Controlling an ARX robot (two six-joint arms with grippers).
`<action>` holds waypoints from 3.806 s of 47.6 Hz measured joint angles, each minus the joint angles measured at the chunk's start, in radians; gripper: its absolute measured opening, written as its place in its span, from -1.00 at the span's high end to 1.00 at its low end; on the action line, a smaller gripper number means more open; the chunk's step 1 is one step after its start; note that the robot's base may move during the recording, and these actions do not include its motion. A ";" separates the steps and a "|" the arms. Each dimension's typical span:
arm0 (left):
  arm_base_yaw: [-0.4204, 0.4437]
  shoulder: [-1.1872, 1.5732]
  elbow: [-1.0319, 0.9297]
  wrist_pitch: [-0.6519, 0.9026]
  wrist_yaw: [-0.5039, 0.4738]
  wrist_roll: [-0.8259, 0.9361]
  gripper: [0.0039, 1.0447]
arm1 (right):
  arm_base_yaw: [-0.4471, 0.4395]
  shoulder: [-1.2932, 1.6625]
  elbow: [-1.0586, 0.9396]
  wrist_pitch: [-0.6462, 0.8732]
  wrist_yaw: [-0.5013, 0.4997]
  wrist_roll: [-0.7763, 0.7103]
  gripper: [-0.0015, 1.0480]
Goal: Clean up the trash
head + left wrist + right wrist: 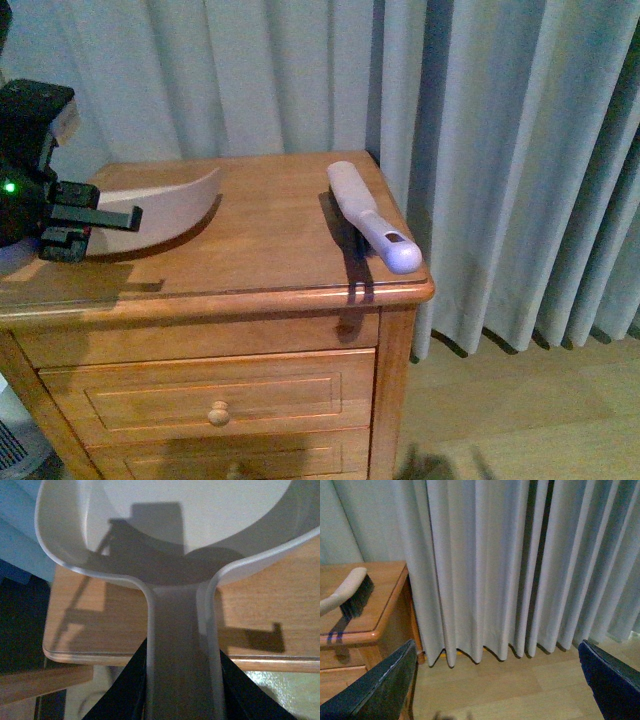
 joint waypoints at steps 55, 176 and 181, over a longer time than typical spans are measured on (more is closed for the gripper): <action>-0.244 -1.520 -1.001 0.666 -0.101 0.151 0.48 | 0.195 0.411 0.163 0.014 0.235 -0.031 -0.86; -0.244 -1.521 -1.001 0.666 -0.104 0.146 0.48 | 0.641 0.995 0.590 0.434 0.539 -0.122 0.64; -0.243 -1.521 -1.001 0.666 -0.104 0.146 0.48 | 0.638 0.855 0.511 0.438 0.567 -0.166 0.64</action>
